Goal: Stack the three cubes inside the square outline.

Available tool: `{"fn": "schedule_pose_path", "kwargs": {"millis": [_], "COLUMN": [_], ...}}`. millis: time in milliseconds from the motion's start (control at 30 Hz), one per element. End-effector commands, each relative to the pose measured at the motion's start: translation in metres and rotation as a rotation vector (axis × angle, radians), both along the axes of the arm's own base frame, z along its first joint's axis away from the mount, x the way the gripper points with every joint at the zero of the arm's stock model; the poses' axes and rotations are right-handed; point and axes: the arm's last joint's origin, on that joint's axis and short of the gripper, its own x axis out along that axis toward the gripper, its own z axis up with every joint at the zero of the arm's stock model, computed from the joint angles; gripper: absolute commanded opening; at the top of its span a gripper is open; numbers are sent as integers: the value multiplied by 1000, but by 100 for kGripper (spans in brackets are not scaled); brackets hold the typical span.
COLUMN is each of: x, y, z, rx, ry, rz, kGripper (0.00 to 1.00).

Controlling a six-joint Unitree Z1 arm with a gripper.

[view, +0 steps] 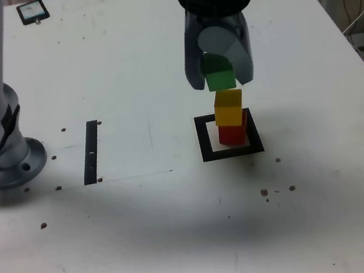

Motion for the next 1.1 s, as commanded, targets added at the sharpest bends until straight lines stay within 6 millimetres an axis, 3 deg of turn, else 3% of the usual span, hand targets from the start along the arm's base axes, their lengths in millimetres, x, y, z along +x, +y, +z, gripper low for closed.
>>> {"fn": "schedule_pose_path", "kwargs": {"millis": [0, 300, 567, 800, 1067], "x": [3, 7, 4, 5, 2], "y": [0, 0, 1, 1, 1], "z": [-6, -21, -23, -22, -20], "rx": [-1, -17, -36, -50, -45], "ry": [3, 11, 15, 2, -6], "rz": [1, 12, 37, 38, 37], "kGripper": [10, 24, 55, 96, 99]}}
